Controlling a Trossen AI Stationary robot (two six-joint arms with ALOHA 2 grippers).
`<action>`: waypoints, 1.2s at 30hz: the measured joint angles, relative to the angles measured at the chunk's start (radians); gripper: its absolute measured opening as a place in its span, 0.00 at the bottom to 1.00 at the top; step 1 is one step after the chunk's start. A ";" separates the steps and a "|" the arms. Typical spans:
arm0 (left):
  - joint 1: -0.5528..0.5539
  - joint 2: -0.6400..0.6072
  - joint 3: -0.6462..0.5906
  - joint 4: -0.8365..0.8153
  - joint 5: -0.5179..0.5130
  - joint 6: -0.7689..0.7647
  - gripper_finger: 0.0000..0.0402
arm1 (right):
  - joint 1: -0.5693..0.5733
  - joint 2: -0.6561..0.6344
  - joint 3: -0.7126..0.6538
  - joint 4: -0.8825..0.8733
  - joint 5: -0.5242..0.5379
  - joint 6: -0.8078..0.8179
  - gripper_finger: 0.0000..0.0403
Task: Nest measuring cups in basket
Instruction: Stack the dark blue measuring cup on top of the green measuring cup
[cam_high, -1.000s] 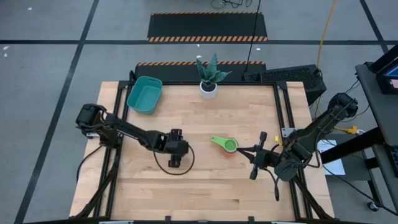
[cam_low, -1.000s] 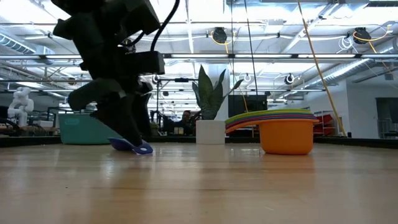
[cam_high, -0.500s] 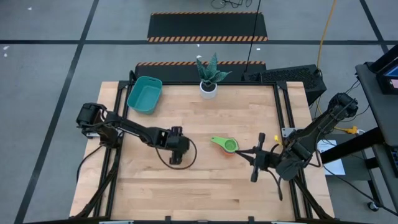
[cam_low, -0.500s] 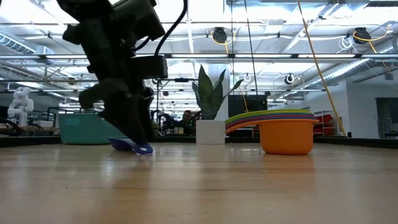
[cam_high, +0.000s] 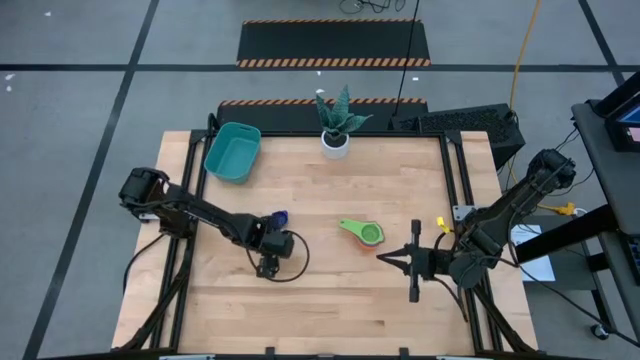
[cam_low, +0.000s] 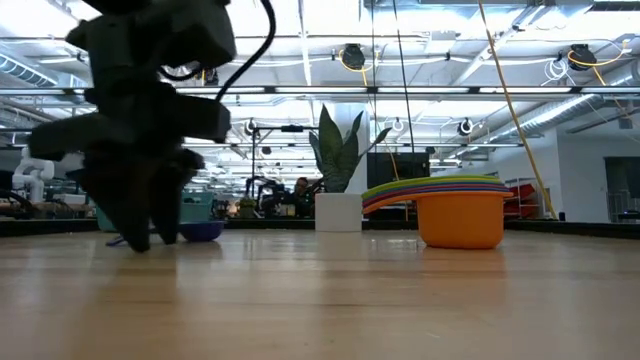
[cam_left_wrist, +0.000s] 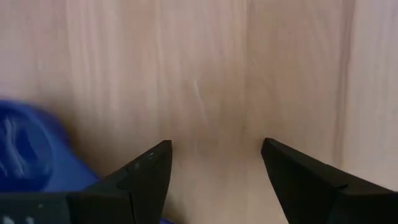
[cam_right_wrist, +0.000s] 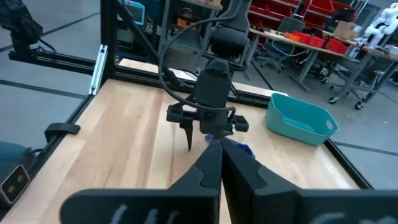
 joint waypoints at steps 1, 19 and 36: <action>-0.013 -0.007 0.000 -0.010 -0.004 -0.023 0.63 | 0.003 0.000 0.000 0.000 0.000 0.000 0.00; -0.107 -0.203 -0.039 -0.133 -0.422 -0.596 0.63 | 0.015 0.000 0.000 0.000 0.001 0.001 0.00; -0.068 -0.202 -0.282 0.216 -0.407 -0.682 0.67 | 0.015 0.000 0.000 -0.001 0.001 -0.001 0.00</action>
